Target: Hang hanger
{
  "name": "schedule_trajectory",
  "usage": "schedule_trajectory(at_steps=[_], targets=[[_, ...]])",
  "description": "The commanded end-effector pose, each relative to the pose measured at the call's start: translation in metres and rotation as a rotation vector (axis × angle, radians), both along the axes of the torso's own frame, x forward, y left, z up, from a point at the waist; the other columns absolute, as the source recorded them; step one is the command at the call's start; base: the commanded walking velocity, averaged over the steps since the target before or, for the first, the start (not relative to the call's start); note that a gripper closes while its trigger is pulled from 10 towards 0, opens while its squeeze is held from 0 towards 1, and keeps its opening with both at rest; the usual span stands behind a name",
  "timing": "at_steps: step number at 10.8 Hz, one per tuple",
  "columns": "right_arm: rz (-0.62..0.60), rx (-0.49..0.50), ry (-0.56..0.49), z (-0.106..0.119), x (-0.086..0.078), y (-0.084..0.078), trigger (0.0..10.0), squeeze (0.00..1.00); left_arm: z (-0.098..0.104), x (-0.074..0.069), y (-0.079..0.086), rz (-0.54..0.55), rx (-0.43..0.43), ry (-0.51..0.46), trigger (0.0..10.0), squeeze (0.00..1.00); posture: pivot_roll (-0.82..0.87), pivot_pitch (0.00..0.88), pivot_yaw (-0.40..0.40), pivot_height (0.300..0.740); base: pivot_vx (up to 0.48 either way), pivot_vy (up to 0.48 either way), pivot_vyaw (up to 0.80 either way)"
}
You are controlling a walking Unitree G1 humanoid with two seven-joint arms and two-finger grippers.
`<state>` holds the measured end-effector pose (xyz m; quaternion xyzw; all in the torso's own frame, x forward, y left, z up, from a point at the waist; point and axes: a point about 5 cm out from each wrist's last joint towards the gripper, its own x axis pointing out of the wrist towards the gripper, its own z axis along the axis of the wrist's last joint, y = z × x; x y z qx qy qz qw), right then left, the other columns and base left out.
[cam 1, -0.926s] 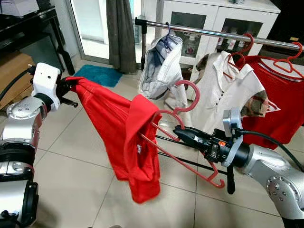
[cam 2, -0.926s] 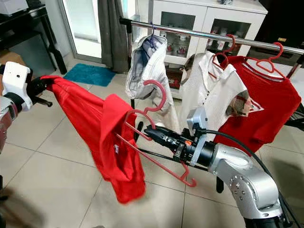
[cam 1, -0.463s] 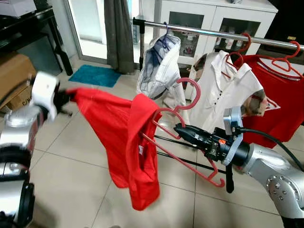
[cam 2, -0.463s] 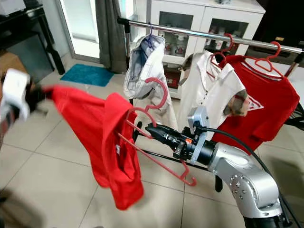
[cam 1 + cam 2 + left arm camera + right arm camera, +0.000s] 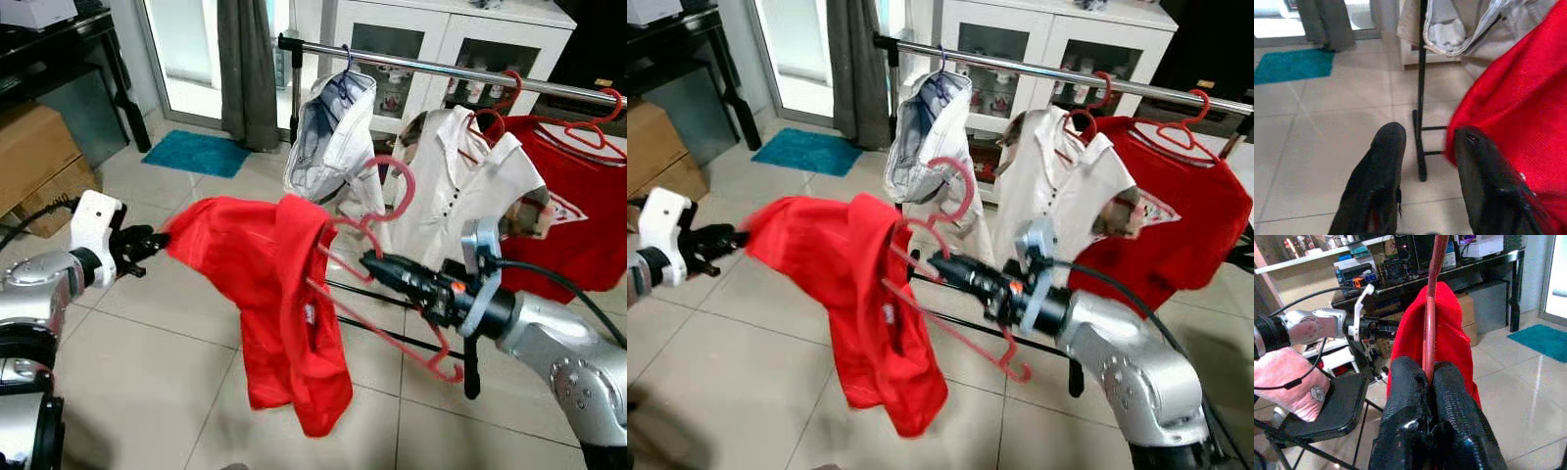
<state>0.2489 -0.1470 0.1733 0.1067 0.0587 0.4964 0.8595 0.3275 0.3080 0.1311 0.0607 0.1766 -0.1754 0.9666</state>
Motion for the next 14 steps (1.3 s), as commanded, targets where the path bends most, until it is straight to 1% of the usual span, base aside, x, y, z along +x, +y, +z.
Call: schedule_trajectory(at_steps=[1,2,3,4,5,6,7,8,9,10,11,12,13,14], targets=[[-0.013,0.018,-0.032,0.008,0.003,-0.001,10.0,0.00,0.012,0.008,0.003,0.121,-0.066,-0.080,10.0,1.00,-0.12,0.000,-0.018,0.740,0.000,0.000,0.00],[-0.009,0.020,-0.031,0.008,0.003,0.000,10.0,0.00,0.016,0.011,0.007,0.214,-0.107,-0.110,10.0,1.00,-0.12,0.000,-0.020,0.740,0.000,0.000,0.00],[-0.008,0.013,-0.030,0.008,0.003,0.001,10.0,0.00,0.029,0.015,0.004,0.192,-0.246,-0.193,10.0,1.00,-0.12,0.000,-0.019,0.740,0.000,0.000,0.00],[-0.017,0.005,-0.027,0.007,0.003,0.000,10.0,0.00,0.040,0.015,-0.005,0.103,-0.322,-0.252,10.0,1.00,-0.12,0.000,-0.019,0.740,0.000,0.000,0.00],[-0.029,-0.002,-0.024,0.006,0.004,-0.001,10.0,0.00,0.044,0.015,-0.009,0.079,-0.366,-0.271,10.0,1.00,-0.12,0.000,-0.019,0.740,0.000,0.000,0.00],[-0.057,-0.019,-0.020,0.005,0.007,-0.002,10.0,0.00,0.046,0.017,-0.011,0.086,-0.330,-0.272,10.0,1.00,-0.12,0.000,-0.019,0.740,0.000,0.000,0.00],[-0.140,-0.058,-0.010,0.001,0.015,-0.004,10.0,0.00,0.040,0.015,-0.034,-0.047,-0.118,-0.233,10.0,1.00,-0.12,0.000,-0.019,0.740,0.000,0.000,0.00],[-0.204,-0.069,0.001,0.000,0.021,-0.004,10.0,0.00,0.034,0.011,-0.062,-0.188,-0.066,-0.220,10.0,0.54,-0.12,0.000,-0.020,0.740,0.000,0.000,0.00],[-0.270,-0.066,0.021,-0.001,0.027,-0.001,10.0,0.00,0.033,0.005,-0.096,-0.334,-0.104,-0.220,10.0,0.00,-0.12,0.000,-0.020,0.740,0.000,0.000,0.00],[-0.354,-0.048,0.047,-0.001,0.034,0.009,10.0,0.00,0.026,-0.011,-0.152,-0.541,-0.189,-0.187,10.0,0.00,-0.12,0.000,-0.016,0.740,0.000,0.000,0.00],[-0.378,-0.040,0.051,0.000,0.037,0.012,10.0,0.00,0.021,-0.013,-0.162,-0.552,-0.184,-0.177,10.0,0.00,-0.12,0.000,-0.015,0.740,0.000,0.000,0.00],[-0.402,-0.005,0.063,0.004,0.039,0.018,10.0,0.00,0.013,-0.011,-0.177,-0.520,-0.170,-0.164,10.0,0.00,-0.12,0.000,-0.013,0.740,0.000,0.000,0.00],[-0.401,0.008,0.066,0.006,0.039,0.020,10.0,0.00,0.012,-0.009,-0.180,-0.500,-0.156,-0.163,10.0,0.00,-0.12,0.000,-0.010,0.740,0.000,0.000,0.00],[-0.383,0.057,0.066,0.013,0.037,0.024,10.0,0.00,0.006,0.000,-0.187,-0.386,-0.071,-0.186,10.0,0.00,-0.13,0.000,-0.007,0.740,0.000,0.000,0.00]])
